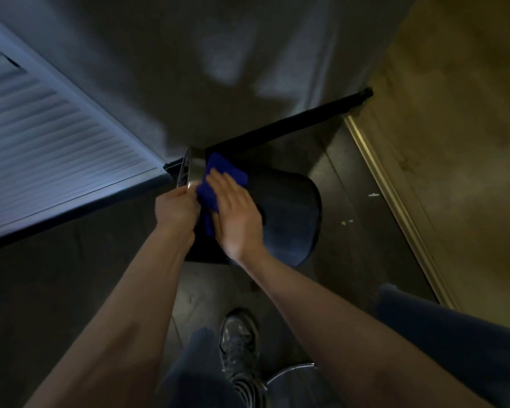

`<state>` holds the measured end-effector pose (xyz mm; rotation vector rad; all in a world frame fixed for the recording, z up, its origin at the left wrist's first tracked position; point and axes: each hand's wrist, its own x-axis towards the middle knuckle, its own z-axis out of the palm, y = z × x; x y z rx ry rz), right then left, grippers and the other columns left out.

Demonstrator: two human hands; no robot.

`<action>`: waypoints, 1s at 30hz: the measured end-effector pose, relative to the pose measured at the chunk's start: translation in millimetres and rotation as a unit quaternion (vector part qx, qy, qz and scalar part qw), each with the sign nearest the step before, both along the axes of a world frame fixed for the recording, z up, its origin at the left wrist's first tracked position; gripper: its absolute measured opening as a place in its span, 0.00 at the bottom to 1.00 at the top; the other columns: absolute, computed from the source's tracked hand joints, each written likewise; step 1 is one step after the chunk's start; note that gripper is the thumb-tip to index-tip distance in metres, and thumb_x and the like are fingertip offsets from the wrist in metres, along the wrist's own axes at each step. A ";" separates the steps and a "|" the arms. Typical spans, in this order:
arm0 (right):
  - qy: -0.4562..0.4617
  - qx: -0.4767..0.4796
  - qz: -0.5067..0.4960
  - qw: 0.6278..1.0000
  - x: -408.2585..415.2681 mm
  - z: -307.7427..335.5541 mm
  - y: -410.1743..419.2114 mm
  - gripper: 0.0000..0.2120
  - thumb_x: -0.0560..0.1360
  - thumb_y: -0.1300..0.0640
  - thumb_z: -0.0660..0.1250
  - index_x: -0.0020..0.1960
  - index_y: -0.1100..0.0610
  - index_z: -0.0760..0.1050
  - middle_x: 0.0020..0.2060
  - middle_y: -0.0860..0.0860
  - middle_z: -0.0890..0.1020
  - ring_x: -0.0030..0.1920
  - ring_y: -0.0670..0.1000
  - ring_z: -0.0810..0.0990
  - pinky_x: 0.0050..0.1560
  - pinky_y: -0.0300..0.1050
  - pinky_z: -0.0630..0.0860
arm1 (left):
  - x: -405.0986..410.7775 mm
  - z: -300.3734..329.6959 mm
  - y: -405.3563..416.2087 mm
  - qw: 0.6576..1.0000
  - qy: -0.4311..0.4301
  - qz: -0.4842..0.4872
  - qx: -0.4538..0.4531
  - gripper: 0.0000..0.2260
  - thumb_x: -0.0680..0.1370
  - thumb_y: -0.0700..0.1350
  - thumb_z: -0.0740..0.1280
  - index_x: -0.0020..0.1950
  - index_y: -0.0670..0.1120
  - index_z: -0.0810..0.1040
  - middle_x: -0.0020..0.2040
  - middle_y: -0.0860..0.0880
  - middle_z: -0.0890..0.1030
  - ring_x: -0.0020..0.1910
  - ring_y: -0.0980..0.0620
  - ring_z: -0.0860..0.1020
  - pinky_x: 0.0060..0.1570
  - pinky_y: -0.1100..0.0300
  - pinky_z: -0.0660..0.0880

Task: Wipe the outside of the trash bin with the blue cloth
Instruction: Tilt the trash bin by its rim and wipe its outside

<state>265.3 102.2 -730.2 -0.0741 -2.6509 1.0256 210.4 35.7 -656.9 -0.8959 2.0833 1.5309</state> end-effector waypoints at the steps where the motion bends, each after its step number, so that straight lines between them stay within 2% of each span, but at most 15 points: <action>1: 0.024 0.037 0.030 0.999 9.1 -8.9 10.2 0.22 0.71 0.61 0.62 0.65 0.62 0.70 0.64 0.57 0.75 0.65 0.56 0.73 0.65 0.46 0.68 | 1.1 1.2 -2.3 1.000 0.002 0.000 0.011 0.07 0.76 0.38 0.63 0.51 0.38 0.78 0.35 0.46 0.75 0.36 0.51 0.74 0.33 0.62 0.74; 2: 0.034 0.067 0.046 0.996 16.1 -17.8 21.9 0.21 0.72 0.61 0.62 0.65 0.62 0.71 0.64 0.56 0.75 0.65 0.55 0.73 0.64 0.45 0.68 | 1.3 2.4 -4.1 1.000 -0.002 -0.007 0.015 0.09 0.77 0.40 0.63 0.54 0.39 0.77 0.36 0.46 0.76 0.35 0.51 0.74 0.31 0.62 0.74; 4: 0.001 0.081 0.037 0.996 26.9 -33.1 45.5 0.21 0.72 0.61 0.64 0.64 0.63 0.71 0.64 0.57 0.75 0.64 0.56 0.74 0.64 0.45 0.67 | -1.9 3.5 -7.1 0.999 -0.016 -0.031 0.004 0.12 0.77 0.44 0.63 0.56 0.40 0.77 0.42 0.44 0.77 0.39 0.49 0.75 0.38 0.59 0.75; 6: -0.071 0.033 -0.028 0.996 35.3 -46.0 71.6 0.22 0.73 0.61 0.65 0.66 0.62 0.69 0.65 0.58 0.74 0.65 0.57 0.73 0.65 0.43 0.64 | -9.5 4.6 -8.2 0.998 -0.033 -0.050 -0.009 0.11 0.77 0.46 0.63 0.55 0.41 0.77 0.48 0.43 0.77 0.45 0.47 0.76 0.46 0.54 0.74; 8: -0.136 -0.031 -0.124 0.983 41.1 -53.9 96.6 0.21 0.76 0.58 0.62 0.68 0.59 0.66 0.67 0.56 0.72 0.67 0.55 0.70 0.66 0.42 0.62 | -18.4 5.6 -5.5 0.997 -0.039 -0.058 -0.020 0.09 0.76 0.46 0.64 0.51 0.42 0.77 0.50 0.43 0.77 0.45 0.47 0.76 0.49 0.53 0.73; 11: -0.204 -0.059 -0.206 0.955 28.5 -56.7 112.6 0.20 0.79 0.53 0.54 0.70 0.56 0.62 0.70 0.54 0.68 0.69 0.54 0.67 0.67 0.48 0.65 | -34.6 5.1 5.5 0.998 -0.036 -0.044 -0.029 0.17 0.74 0.46 0.67 0.59 0.39 0.74 0.58 0.38 0.77 0.55 0.40 0.77 0.58 0.47 0.74; 14: -0.220 -0.060 -0.284 0.931 -2.8 -50.6 107.9 0.19 0.79 0.55 0.53 0.67 0.62 0.67 0.65 0.60 0.72 0.66 0.59 0.69 0.67 0.53 0.66 | -47.9 3.4 16.4 0.999 -0.029 -0.031 -0.034 0.22 0.74 0.46 0.67 0.64 0.38 0.70 0.63 0.37 0.75 0.61 0.40 0.75 0.62 0.46 0.72; 16: -0.221 -0.068 -0.306 0.924 -25.7 -39.4 98.0 0.16 0.78 0.57 0.54 0.60 0.64 0.72 0.59 0.62 0.76 0.60 0.61 0.74 0.59 0.53 0.71 | -50.0 0.0 21.0 0.998 -0.017 -0.048 -0.041 0.22 0.74 0.47 0.66 0.65 0.38 0.70 0.65 0.39 0.75 0.62 0.41 0.74 0.62 0.50 0.73; 19: -0.138 -0.066 -0.216 0.964 -54.2 -15.7 62.9 0.12 0.76 0.59 0.58 0.54 0.63 0.76 0.51 0.62 0.80 0.52 0.62 0.78 0.48 0.51 0.73 | -43.6 -3.5 20.9 0.997 0.006 -0.045 -0.054 0.20 0.74 0.47 0.66 0.61 0.37 0.73 0.62 0.39 0.76 0.61 0.40 0.75 0.59 0.51 0.73; 22: -0.077 -0.062 -0.135 0.986 -62.7 3.4 27.9 0.13 0.76 0.58 0.60 0.56 0.63 0.74 0.51 0.61 0.81 0.51 0.60 0.78 0.47 0.48 0.74 | -36.3 -5.0 15.1 0.998 0.011 -0.034 -0.048 0.18 0.74 0.45 0.67 0.58 0.35 0.76 0.57 0.36 0.79 0.56 0.39 0.77 0.58 0.48 0.75; 24: -0.063 -0.041 -0.063 0.995 -53.6 4.2 26.6 0.15 0.76 0.58 0.59 0.60 0.63 0.72 0.54 0.60 0.80 0.54 0.59 0.78 0.53 0.47 0.72 | -31.3 -6.5 8.9 0.998 0.013 -0.042 -0.054 0.16 0.75 0.45 0.66 0.57 0.35 0.77 0.49 0.39 0.79 0.48 0.43 0.77 0.50 0.55 0.74; 27: -0.058 0.019 0.088 0.994 -32.8 -7.6 53.9 0.20 0.77 0.58 0.59 0.68 0.61 0.66 0.65 0.57 0.74 0.66 0.55 0.71 0.67 0.42 0.62 | -22.8 -12.5 -1.1 0.997 0.023 -0.048 -0.059 0.16 0.75 0.46 0.65 0.54 0.34 0.77 0.34 0.46 0.74 0.40 0.47 0.74 0.43 0.57 0.69; 29: -0.068 0.029 0.120 0.990 -17.6 -19.5 77.0 0.20 0.78 0.58 0.59 0.69 0.62 0.65 0.67 0.57 0.71 0.68 0.54 0.69 0.69 0.39 0.57 | -17.9 -14.9 -6.0 0.996 0.032 -0.055 -0.057 0.16 0.74 0.47 0.66 0.53 0.34 0.78 0.33 0.45 0.75 0.37 0.47 0.73 0.43 0.53 0.71; 30: -0.086 0.011 0.099 0.991 -9.7 -26.5 88.1 0.20 0.78 0.58 0.58 0.69 0.61 0.65 0.67 0.57 0.71 0.68 0.55 0.69 0.68 0.38 0.57 | -15.6 -16.0 -8.9 0.996 0.031 -0.060 -0.052 0.16 0.75 0.47 0.66 0.54 0.36 0.78 0.36 0.42 0.77 0.39 0.46 0.74 0.44 0.49 0.73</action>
